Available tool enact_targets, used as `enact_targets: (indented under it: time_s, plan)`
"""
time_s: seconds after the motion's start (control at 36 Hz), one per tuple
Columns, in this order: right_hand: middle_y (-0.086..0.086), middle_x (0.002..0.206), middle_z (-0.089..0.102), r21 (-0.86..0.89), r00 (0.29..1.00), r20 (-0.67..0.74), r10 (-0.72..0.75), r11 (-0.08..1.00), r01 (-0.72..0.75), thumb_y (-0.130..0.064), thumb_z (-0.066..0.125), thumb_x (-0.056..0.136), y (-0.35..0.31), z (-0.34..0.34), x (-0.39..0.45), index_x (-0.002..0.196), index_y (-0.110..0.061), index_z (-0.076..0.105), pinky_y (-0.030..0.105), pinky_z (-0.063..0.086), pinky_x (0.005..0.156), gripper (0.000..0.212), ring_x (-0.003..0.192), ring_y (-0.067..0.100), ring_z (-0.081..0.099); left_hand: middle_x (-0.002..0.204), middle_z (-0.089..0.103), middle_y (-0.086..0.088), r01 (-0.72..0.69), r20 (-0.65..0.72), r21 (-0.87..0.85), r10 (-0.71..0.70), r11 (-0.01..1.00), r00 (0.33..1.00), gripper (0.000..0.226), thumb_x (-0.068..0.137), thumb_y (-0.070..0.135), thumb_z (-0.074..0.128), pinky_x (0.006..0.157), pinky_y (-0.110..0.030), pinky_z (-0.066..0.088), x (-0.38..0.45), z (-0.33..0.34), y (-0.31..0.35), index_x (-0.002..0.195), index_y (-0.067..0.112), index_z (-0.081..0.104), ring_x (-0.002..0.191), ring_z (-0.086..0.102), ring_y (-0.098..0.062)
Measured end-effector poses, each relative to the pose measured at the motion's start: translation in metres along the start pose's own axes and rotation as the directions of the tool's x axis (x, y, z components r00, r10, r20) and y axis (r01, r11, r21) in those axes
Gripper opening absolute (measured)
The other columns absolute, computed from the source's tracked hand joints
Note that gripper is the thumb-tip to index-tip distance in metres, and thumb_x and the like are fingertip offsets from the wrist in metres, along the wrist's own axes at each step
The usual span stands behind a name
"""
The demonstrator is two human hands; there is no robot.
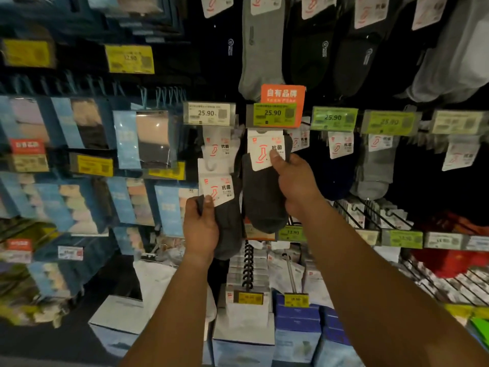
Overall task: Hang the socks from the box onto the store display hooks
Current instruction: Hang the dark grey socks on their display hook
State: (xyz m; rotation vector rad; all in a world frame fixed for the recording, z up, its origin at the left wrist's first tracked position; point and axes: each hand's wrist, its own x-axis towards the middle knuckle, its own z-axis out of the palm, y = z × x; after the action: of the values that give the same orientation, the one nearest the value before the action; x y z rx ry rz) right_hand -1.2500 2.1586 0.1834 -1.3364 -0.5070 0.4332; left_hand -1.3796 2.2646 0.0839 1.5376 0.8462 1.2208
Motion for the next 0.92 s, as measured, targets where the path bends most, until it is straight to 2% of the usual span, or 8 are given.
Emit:
enact_targets:
  time_s: [0.11, 0.22, 0.31, 0.5, 0.58, 0.67, 0.78, 0.92]
  plan:
    - [0.003, 0.117, 0.070, -0.034, 1.000, -0.008, 0.017, 0.999, -0.018, -0.035, 0.061, 0.097, -0.001, 0.003, 0.010, 0.120, -0.014, 0.065, 0.048, 0.049, 0.102, 0.031, 0.110, 0.022, 0.064, 0.107, 0.062, -0.005, 0.025, 0.019, -0.003, -0.025, 1.000, 1.000, 0.025, 0.106, 0.031, 0.049, 0.082, -0.026, 0.040, 0.003, -0.001, -0.001, 0.114, 0.008, 0.056, 0.100, 0.057, -0.020]
    - [0.003, 0.112, 0.072, -0.055, 1.000, -0.017, 0.015, 0.998, -0.016, -0.037, 0.062, 0.096, -0.001, 0.005, 0.018, 0.109, -0.018, 0.068, 0.049, 0.050, 0.100, 0.023, 0.106, 0.023, 0.066, 0.107, 0.064, -0.005, 0.053, 0.044, -0.017, -0.052, 0.998, 0.998, 0.022, 0.105, 0.032, 0.050, 0.088, -0.034, 0.048, 0.005, -0.001, -0.002, 0.110, 0.012, 0.055, 0.103, 0.060, -0.023]
    - [0.002, 0.110, 0.073, -0.044, 1.000, -0.022, -0.004, 0.999, 0.004, -0.037, 0.064, 0.094, -0.003, 0.007, 0.024, 0.101, -0.023, 0.069, 0.050, 0.050, 0.100, 0.017, 0.107, 0.025, 0.066, 0.108, 0.063, -0.002, 0.081, 0.050, -0.058, -0.078, 0.995, 0.996, 0.023, 0.106, 0.032, 0.049, 0.088, -0.031, 0.046, 0.005, -0.004, 0.000, 0.114, 0.012, 0.056, 0.105, 0.059, -0.020]
    - [0.003, 0.112, 0.072, -0.005, 0.999, -0.054, 0.005, 1.000, -0.005, -0.035, 0.061, 0.097, 0.005, 0.001, 0.023, 0.112, -0.021, 0.068, 0.048, 0.052, 0.099, 0.021, 0.106, 0.023, 0.067, 0.110, 0.062, 0.000, 0.113, 0.057, -0.092, -0.108, 0.989, 0.992, 0.020, 0.106, 0.034, 0.048, 0.089, -0.032, 0.047, 0.007, -0.008, 0.002, 0.112, 0.016, 0.055, 0.105, 0.059, -0.018]
    - [0.002, 0.114, 0.072, -0.031, 0.999, -0.045, -0.011, 0.999, 0.010, -0.034, 0.060, 0.098, 0.007, 0.002, 0.024, 0.114, -0.021, 0.066, 0.047, 0.052, 0.099, 0.022, 0.107, 0.023, 0.067, 0.110, 0.062, -0.001, 0.098, 0.049, -0.075, -0.094, 0.992, 0.994, 0.018, 0.106, 0.033, 0.049, 0.090, -0.033, 0.047, 0.011, -0.009, 0.001, 0.109, 0.016, 0.055, 0.106, 0.059, -0.020]
    - [0.005, 0.113, 0.070, -0.087, 0.996, -0.087, 0.011, 0.996, -0.019, -0.041, 0.063, 0.093, 0.003, 0.007, 0.041, 0.115, -0.017, 0.066, 0.049, 0.051, 0.099, 0.033, 0.106, 0.025, 0.065, 0.112, 0.063, -0.001, 0.117, 0.062, -0.087, -0.112, 0.989, 0.992, 0.020, 0.105, 0.035, 0.049, 0.093, -0.036, 0.050, 0.013, -0.006, 0.002, 0.111, 0.017, 0.055, 0.108, 0.060, -0.020]
    - [0.007, 0.118, 0.067, -0.174, 0.990, -0.137, 0.038, 0.983, -0.062, -0.042, 0.063, 0.093, 0.003, 0.012, 0.066, 0.122, -0.013, 0.063, 0.046, 0.049, 0.101, 0.041, 0.109, 0.027, 0.062, 0.107, 0.061, 0.002, 0.124, 0.082, -0.102, -0.116, 0.987, 0.990, 0.019, 0.106, 0.035, 0.048, 0.086, -0.032, 0.045, 0.014, 0.001, 0.006, 0.112, 0.018, 0.054, 0.104, 0.058, -0.018]
    - [0.011, 0.119, 0.065, -0.300, 0.983, -0.184, 0.001, 0.952, -0.057, -0.044, 0.060, 0.095, 0.004, 0.014, 0.080, 0.121, -0.007, 0.061, 0.042, 0.049, 0.099, 0.045, 0.112, 0.029, 0.060, 0.096, 0.056, 0.013, 0.124, 0.092, -0.105, -0.114, 0.987, 0.989, 0.018, 0.106, 0.034, 0.047, 0.073, -0.019, 0.042, 0.014, 0.009, 0.009, 0.112, 0.018, 0.053, 0.094, 0.053, -0.011]
